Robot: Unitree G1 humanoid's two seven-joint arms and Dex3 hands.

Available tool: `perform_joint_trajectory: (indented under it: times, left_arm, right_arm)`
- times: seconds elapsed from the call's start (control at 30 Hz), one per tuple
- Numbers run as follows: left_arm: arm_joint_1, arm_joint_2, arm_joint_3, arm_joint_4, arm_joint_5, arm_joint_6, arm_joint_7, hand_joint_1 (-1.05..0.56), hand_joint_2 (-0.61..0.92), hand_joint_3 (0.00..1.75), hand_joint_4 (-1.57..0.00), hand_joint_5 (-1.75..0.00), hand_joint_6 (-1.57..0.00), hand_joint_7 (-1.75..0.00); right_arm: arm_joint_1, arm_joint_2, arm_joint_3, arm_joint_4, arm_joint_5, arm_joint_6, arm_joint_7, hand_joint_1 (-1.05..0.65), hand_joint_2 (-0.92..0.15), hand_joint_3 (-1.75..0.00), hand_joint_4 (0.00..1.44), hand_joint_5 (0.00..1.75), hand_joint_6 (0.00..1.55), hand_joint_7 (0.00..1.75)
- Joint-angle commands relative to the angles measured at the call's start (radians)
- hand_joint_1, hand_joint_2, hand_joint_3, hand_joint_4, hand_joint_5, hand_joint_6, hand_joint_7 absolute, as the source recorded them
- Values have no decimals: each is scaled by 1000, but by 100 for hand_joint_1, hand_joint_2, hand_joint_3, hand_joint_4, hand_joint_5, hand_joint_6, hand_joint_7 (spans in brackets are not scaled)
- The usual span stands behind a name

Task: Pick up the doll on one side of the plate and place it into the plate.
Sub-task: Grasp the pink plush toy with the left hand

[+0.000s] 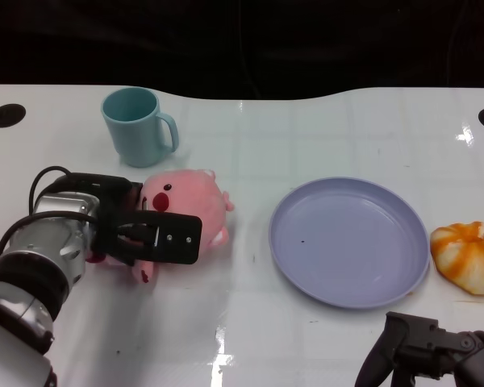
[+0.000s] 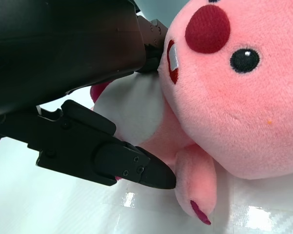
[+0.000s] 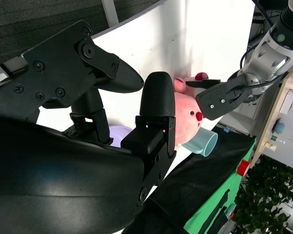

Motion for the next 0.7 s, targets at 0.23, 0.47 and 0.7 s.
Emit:
perform_joint_trajectory:
  times: [0.23, 0.47, 0.7]
  left_arm:
    - [107, -26, -22, 87, -27, -102, 185, -35, 91, 2, -68, -120, -100, -42]
    - [163, -7, -6, 74, -63, -178, 325, -28, 92, 30, -67, -126, -97, -9]
    - [232, 7, 91, 38, -163, -303, 534, -21, 89, 40, -85, -174, -65, -170]
  right_arm:
    - [11, -9, -9, -27, 3, 12, -1, -13, -54, -108, 67, 164, 62, 131]
    - [0, -6, -6, -20, 3, 21, -1, -12, -53, -109, 67, 165, 62, 131]
    - [-7, -6, -3, -14, 0, 22, -2, -9, -52, -111, 67, 166, 62, 132]
